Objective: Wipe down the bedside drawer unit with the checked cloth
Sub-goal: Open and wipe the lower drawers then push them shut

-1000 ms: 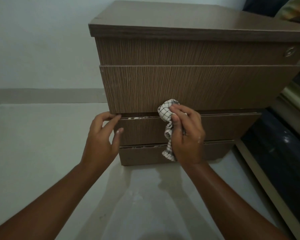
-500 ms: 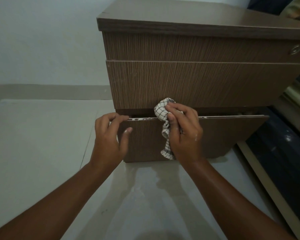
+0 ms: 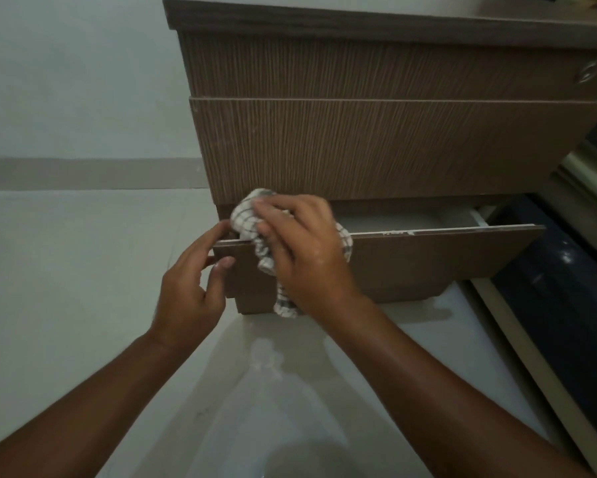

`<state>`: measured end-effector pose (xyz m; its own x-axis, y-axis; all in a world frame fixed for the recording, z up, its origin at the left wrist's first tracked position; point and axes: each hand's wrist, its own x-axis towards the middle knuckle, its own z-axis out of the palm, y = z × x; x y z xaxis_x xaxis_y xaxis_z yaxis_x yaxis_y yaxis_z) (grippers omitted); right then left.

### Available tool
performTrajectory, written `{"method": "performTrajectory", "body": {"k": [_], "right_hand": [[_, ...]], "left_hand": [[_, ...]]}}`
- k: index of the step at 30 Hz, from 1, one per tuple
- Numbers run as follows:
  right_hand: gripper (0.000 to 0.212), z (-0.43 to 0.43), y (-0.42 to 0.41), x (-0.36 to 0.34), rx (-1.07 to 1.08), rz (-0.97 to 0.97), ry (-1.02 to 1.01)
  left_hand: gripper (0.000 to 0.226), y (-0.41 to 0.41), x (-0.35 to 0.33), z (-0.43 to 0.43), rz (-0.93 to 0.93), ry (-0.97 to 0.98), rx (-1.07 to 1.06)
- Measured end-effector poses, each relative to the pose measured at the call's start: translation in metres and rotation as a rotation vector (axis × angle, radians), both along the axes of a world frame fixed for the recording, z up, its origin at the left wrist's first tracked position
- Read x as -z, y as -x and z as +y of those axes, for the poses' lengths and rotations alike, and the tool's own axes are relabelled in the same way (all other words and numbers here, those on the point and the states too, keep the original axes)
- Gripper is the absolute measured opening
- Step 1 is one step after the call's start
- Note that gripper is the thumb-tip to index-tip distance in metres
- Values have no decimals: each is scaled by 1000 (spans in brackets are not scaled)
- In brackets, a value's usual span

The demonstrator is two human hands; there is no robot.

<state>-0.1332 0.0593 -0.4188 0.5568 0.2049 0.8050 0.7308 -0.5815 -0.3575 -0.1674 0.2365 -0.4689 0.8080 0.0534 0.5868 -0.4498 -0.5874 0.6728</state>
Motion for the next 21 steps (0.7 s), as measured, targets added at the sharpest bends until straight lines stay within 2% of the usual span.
{"method": "performTrajectory", "body": {"k": [3,5,11,15,21], "right_hand": [[37,15,1,7,112,48,256],[36,17,3,12,169,54,335],[23,13,-1,22,199,-34,270],[27,-16,-9,26,275,-102,209],[32,-95,-22,28,390,-188,171]], "left_hand": [[45,2,0,-7,13,77,-30],[42,4,1,-14,9,127,-46],[42,4,6,-17,-11,212,-69],[33,0,12,-13,21,242,-12],[34,3,12,-15,26,220,-34]]}}
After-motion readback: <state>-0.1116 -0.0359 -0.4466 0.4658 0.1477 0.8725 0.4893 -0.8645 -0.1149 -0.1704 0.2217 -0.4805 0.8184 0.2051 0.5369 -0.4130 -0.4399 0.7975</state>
